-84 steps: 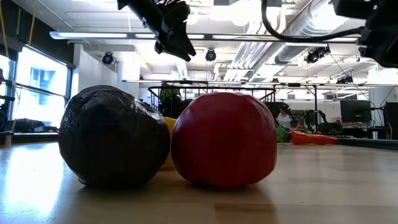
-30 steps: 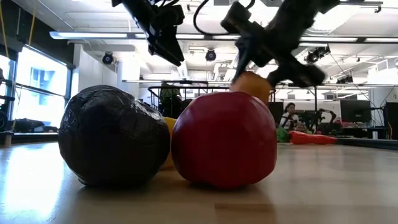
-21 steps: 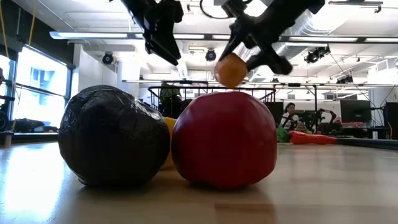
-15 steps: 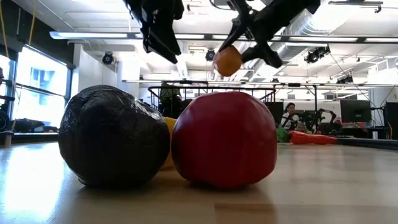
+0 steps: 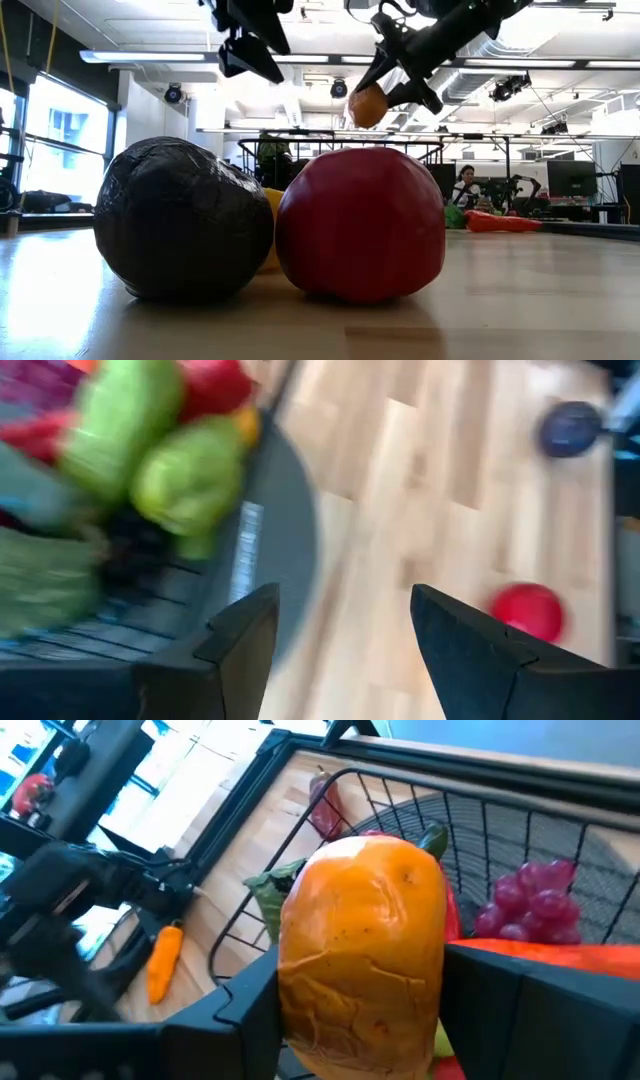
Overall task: Build produce basket
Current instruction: Put the yellow mango into the black mesh basket, then put the yellow lemon into the black mesh basket
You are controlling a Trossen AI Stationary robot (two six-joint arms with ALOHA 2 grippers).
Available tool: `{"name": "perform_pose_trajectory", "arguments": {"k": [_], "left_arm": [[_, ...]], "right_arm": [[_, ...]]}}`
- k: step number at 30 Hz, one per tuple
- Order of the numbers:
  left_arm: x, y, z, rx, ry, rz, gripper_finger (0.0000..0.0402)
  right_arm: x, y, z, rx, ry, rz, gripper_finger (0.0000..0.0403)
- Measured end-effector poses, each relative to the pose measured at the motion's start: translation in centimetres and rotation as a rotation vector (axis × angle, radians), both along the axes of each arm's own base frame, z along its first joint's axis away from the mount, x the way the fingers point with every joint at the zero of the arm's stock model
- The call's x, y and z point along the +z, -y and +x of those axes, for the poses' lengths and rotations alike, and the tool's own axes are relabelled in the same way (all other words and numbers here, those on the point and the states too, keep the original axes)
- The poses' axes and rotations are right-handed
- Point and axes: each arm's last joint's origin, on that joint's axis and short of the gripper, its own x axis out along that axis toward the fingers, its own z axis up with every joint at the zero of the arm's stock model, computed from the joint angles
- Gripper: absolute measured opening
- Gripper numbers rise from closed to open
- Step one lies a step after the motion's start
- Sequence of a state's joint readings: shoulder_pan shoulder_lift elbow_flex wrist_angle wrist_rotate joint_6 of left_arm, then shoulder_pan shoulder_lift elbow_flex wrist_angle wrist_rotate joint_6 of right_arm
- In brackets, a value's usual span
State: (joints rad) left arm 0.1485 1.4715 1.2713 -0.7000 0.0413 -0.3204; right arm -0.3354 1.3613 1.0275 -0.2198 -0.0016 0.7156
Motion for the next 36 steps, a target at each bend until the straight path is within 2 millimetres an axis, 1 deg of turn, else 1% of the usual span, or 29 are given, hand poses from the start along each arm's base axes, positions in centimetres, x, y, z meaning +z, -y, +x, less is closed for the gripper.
{"name": "perform_pose_trajectory", "arguments": {"k": [3, 7, 11, 14, 18, 25, 31, 36], "left_arm": [[0.0, 1.0, 0.1, -0.004, 0.004, -0.056, 0.0219], [-0.1, 2.2, 0.3, -0.012, 0.000, -0.082, 0.0227], [-0.1, 3.3, 0.4, -0.017, -0.001, -0.104, 0.0246], [-0.1, 3.7, 0.4, 0.003, -0.001, -0.129, 0.0264], [-0.1, 4.2, 0.4, 0.018, -0.003, -0.158, 0.0279], [-0.9, 5.9, 1.0, -0.038, -0.023, -0.151, 0.0282], [-2.2, 7.0, 1.8, -0.073, -0.068, -0.138, 0.0282], [-4.1, 8.1, 2.8, -0.080, -0.123, -0.147, 0.0282]], "right_arm": [[0.0, 0.4, -0.1, 0.013, -0.012, -0.038, 0.0215], [0.0, 0.6, -0.2, 0.029, -0.026, -0.072, 0.0251], [0.0, 1.1, -0.4, 0.023, -0.035, -0.089, 0.0281], [-0.1, 1.7, -0.7, 0.003, -0.044, -0.087, 0.0295], [-0.1, 2.5, -1.0, -0.022, -0.046, -0.092, 0.0299], [0.0, 3.3, -1.3, 0.006, -0.045, -0.123, 0.0300], [0.2, 3.5, -1.4, 0.064, -0.024, -0.137, 0.0300], [0.2, 3.5, -1.3, 0.090, -0.028, -0.159, 0.0300]]}}
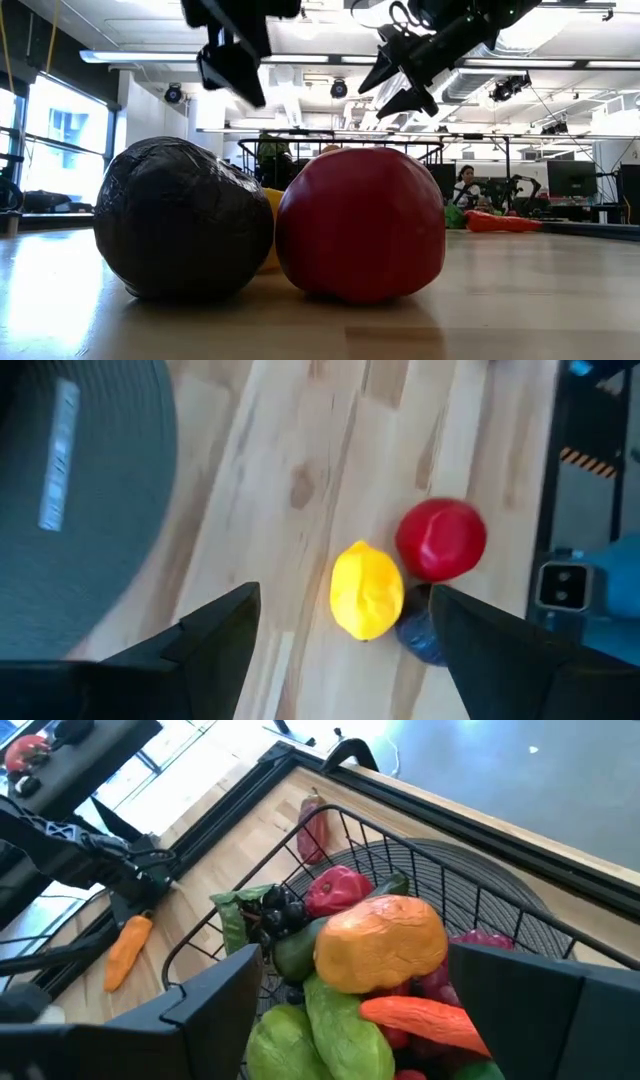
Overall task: Build produce basket
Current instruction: Put the yellow lemon into the black mesh basket
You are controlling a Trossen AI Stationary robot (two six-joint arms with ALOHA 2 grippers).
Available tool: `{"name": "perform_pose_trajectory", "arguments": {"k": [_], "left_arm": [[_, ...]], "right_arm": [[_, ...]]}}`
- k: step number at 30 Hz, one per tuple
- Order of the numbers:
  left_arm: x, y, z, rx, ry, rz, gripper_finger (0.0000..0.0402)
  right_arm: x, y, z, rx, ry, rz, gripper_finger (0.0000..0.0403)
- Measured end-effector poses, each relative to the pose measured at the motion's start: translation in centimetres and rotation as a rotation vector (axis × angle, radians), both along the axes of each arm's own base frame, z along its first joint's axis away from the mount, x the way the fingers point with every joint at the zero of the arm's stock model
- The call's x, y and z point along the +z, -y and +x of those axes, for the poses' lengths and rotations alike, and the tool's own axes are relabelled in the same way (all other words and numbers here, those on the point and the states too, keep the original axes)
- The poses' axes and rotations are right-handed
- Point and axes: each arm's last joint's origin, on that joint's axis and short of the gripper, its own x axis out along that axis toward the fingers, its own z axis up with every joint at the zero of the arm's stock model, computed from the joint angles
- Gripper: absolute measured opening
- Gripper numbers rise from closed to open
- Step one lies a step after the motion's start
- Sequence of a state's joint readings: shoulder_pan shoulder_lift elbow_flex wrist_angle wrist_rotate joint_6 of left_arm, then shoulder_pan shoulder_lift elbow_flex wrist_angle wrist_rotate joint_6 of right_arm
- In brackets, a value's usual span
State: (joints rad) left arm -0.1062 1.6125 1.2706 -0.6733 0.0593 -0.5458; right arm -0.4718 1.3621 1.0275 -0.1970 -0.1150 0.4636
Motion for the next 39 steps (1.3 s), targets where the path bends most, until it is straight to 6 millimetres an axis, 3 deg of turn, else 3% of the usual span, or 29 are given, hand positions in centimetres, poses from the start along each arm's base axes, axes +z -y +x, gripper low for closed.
{"name": "perform_pose_trajectory", "arguments": {"k": [15, 20, 29, 39], "left_arm": [[-6.6, 3.9, 2.6, -0.121, -0.139, -0.016, 0.0282], [-7.6, 4.2, 3.5, -0.142, -0.110, -0.057, 0.0282], [-7.7, 3.7, 3.7, -0.124, -0.106, -0.044, 0.0282], [-11.5, 4.1, 4.7, -0.133, -0.174, -0.047, 0.0282]], "right_arm": [[0.0, 0.0, 0.0, 0.020, -0.006, -0.019, 0.0300], [0.0, 0.0, 0.0, 0.026, -0.005, -0.016, 0.0300], [0.0, 0.0, 0.0, 0.026, -0.005, -0.016, 0.0300], [0.0, 0.0, 0.0, 0.026, -0.005, -0.016, 0.0300]]}}
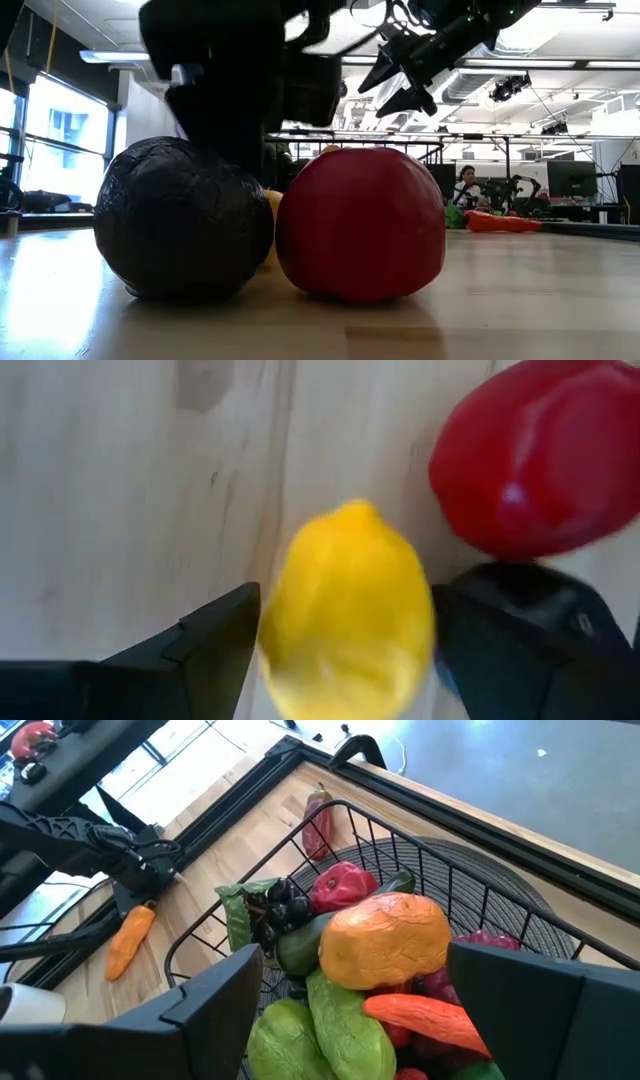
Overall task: Build produce basket
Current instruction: Put the yellow lemon into the black mesh basket
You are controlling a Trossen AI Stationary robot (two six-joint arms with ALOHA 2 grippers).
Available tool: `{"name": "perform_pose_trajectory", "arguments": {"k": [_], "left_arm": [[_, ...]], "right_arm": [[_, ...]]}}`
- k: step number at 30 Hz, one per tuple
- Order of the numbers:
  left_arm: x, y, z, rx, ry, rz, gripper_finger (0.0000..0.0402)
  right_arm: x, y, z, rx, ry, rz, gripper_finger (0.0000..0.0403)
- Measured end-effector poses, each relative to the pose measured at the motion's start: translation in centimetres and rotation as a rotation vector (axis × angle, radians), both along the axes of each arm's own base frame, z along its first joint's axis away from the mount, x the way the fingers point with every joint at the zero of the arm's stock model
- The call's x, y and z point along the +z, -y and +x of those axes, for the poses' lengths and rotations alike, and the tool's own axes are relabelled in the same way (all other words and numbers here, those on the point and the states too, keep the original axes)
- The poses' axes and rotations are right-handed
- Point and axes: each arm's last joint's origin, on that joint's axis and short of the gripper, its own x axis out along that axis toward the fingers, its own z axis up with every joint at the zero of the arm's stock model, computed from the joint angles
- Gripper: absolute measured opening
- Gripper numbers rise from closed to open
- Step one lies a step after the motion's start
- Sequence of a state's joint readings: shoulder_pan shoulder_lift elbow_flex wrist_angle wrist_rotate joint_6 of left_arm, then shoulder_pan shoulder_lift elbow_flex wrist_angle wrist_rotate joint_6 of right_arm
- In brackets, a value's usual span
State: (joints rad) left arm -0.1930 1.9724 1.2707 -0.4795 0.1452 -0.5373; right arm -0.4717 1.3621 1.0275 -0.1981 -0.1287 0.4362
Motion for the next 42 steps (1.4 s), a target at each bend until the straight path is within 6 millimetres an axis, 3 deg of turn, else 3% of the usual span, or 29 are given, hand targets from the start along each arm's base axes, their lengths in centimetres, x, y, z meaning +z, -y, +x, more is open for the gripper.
{"name": "perform_pose_trajectory", "arguments": {"k": [6, 15, 22, 35, 42], "left_arm": [[-0.9, 0.0, 0.3, -0.006, -0.002, 0.009, 0.0267], [-0.5, -0.3, 0.1, -0.087, 0.007, 0.061, 0.0171], [1.0, -1.6, -0.4, -0.135, 0.022, 0.109, 0.0166], [6.3, -8.3, -1.5, -0.133, 0.148, 0.257, 0.0168], [8.9, -13.2, -2.5, -0.073, 0.228, 0.354, 0.0169]], "right_arm": [[0.0, 0.0, 0.0, 0.000, 0.001, 0.000, 0.0300], [0.0, 0.0, 0.0, 0.000, 0.000, 0.000, 0.0300], [0.6, -0.3, -0.3, 0.014, -0.001, -0.063, 0.0300], [3.1, -1.0, -3.3, -0.153, -0.015, -0.145, 0.0300], [2.9, -1.1, -4.4, -0.210, -0.104, -0.161, 0.0300]]}}
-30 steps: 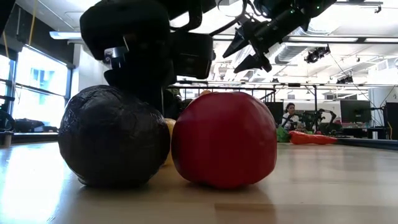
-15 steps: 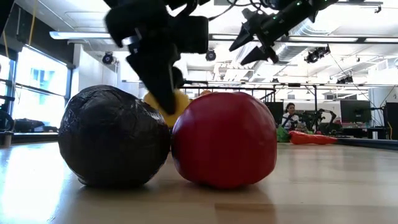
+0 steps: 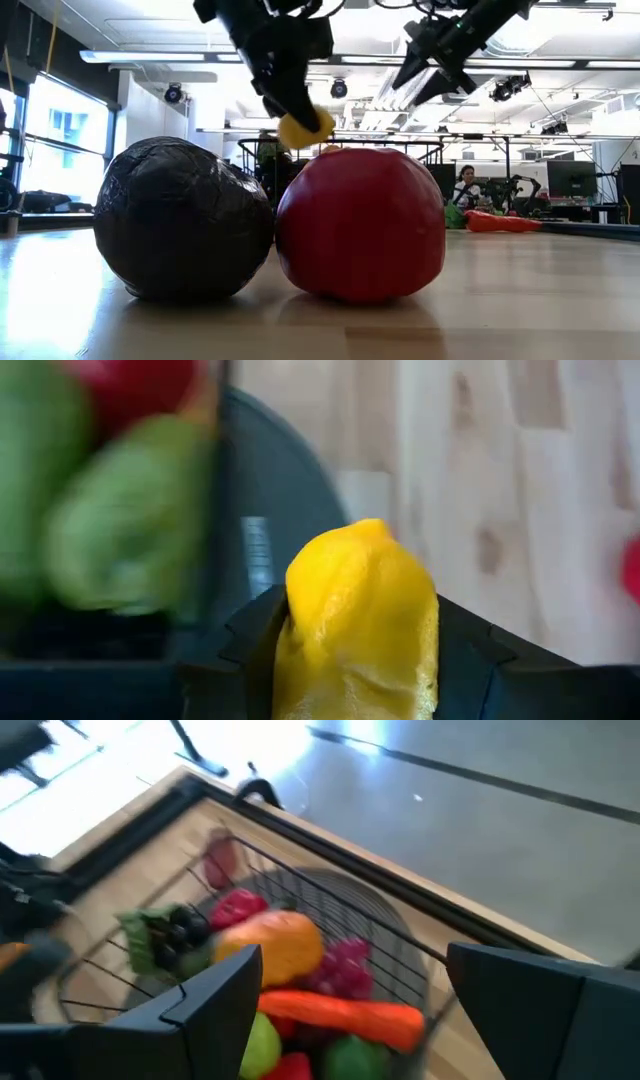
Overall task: Build produce basket
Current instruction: Put the yellow lemon into the black mesh basket
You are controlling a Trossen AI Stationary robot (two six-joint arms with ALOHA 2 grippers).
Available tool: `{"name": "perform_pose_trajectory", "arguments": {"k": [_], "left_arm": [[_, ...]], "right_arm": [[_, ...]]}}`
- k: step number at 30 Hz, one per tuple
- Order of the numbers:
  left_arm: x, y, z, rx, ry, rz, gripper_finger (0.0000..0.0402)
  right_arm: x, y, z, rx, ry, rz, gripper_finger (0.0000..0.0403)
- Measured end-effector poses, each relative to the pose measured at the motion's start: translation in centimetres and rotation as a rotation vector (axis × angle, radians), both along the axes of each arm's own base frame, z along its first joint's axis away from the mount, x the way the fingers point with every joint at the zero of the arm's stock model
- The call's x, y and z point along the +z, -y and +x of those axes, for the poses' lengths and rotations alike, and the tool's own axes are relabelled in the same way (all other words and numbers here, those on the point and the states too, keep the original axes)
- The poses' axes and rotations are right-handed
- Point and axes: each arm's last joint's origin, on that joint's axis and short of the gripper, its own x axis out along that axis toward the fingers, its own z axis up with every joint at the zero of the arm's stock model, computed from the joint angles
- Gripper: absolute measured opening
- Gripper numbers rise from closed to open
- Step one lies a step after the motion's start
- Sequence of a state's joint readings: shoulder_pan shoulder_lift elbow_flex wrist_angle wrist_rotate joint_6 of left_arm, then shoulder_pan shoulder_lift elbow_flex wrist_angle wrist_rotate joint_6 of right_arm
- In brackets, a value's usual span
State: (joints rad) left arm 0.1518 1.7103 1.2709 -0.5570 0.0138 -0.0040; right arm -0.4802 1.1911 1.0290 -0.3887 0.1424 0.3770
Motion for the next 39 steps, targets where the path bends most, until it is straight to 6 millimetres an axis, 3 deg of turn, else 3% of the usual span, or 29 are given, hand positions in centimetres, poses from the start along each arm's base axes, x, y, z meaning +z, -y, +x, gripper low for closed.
{"name": "perform_pose_trajectory", "arguments": {"k": [6, 11, 16, 25, 39], "left_arm": [[2.0, -3.9, -0.9, 0.059, 0.104, 0.062, 0.0169], [2.6, -6.9, -1.8, 0.118, 0.146, 0.105, 0.0170], [2.4, -8.7, -2.6, 0.147, 0.121, 0.110, 0.0170], [2.1, -9.3, -3.3, 0.185, 0.068, 0.081, 0.0181], [2.0, -9.3, -3.3, 0.270, 0.079, 0.039, 0.0275]], "right_arm": [[-0.7, 0.0, -0.6, -0.067, -0.090, 0.009, 0.0300], [-1.0, 0.0, -0.9, -0.092, -0.144, 0.014, 0.0300], [-1.4, -0.1, -1.2, -0.097, -0.194, 0.029, 0.0300], [-2.0, 0.4, -2.3, -0.083, -0.364, -0.025, 0.0300], [-2.3, 3.5, -4.7, 0.024, -0.508, -0.091, 0.0300]]}}
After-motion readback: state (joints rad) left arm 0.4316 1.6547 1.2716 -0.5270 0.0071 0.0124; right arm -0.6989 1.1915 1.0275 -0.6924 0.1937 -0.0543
